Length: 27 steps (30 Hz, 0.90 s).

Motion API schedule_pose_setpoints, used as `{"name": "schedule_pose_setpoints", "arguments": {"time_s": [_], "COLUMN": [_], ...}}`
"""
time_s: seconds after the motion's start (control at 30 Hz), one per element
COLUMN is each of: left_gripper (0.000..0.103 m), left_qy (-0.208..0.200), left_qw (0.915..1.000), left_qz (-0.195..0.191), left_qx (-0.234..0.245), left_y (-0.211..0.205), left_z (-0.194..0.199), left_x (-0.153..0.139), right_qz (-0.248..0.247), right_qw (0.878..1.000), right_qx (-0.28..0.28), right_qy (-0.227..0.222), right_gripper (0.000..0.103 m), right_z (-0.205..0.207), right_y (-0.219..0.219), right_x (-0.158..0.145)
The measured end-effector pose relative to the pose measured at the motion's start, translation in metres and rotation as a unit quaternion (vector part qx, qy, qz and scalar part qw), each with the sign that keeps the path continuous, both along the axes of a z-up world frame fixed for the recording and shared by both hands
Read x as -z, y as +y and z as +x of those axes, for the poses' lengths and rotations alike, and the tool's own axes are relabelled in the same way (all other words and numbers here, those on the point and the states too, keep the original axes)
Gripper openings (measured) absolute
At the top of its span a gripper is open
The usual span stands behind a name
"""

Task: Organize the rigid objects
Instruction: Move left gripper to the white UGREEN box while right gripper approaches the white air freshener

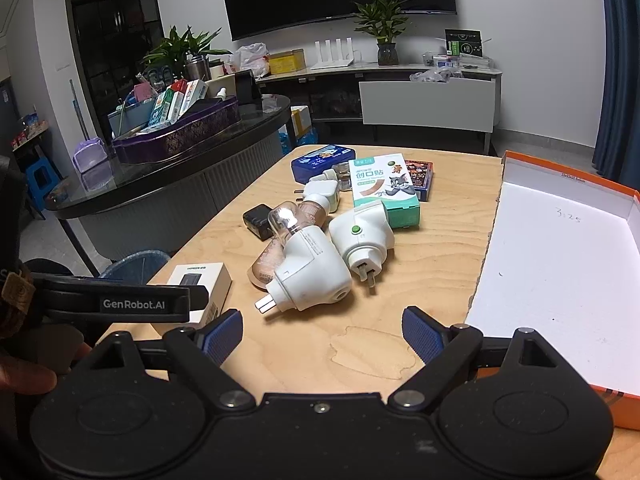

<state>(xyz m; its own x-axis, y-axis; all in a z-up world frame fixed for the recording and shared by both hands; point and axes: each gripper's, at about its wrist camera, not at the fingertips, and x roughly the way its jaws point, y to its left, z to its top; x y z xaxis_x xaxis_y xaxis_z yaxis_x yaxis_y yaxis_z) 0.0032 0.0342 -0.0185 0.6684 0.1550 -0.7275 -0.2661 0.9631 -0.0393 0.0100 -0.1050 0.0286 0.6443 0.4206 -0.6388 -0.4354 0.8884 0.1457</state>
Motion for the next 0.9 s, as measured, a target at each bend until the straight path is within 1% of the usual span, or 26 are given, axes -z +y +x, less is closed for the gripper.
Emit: {"name": "schedule_pose_setpoints", "arguments": {"time_s": [0.53, 0.77, 0.87, 0.9], "left_gripper": [0.103, 0.103, 0.103, 0.096], "left_qy": [0.011, 0.011, 0.009, 0.012], "left_qw": [0.9999, 0.9997, 0.9999, 0.9999], "left_qz": [-0.006, -0.009, 0.002, 0.004], "left_qx": [-0.007, -0.018, -0.011, -0.007], "left_y": [0.005, 0.01, 0.008, 0.008], "left_z": [0.002, 0.012, 0.019, 0.021], "left_x": [0.008, 0.018, 0.024, 0.027], "right_qz": [0.0, 0.005, 0.007, 0.01], "right_qw": [1.0, 1.0, 1.0, 1.0], "right_qx": [-0.001, 0.007, 0.013, 0.015], "right_qy": [0.003, 0.009, 0.018, 0.022], "right_gripper": [0.102, 0.102, 0.102, 0.102], "right_z": [0.0, 0.005, 0.01, 0.012], "right_y": [0.001, 0.001, 0.003, 0.004], "right_x": [0.002, 0.008, 0.012, 0.012]}}
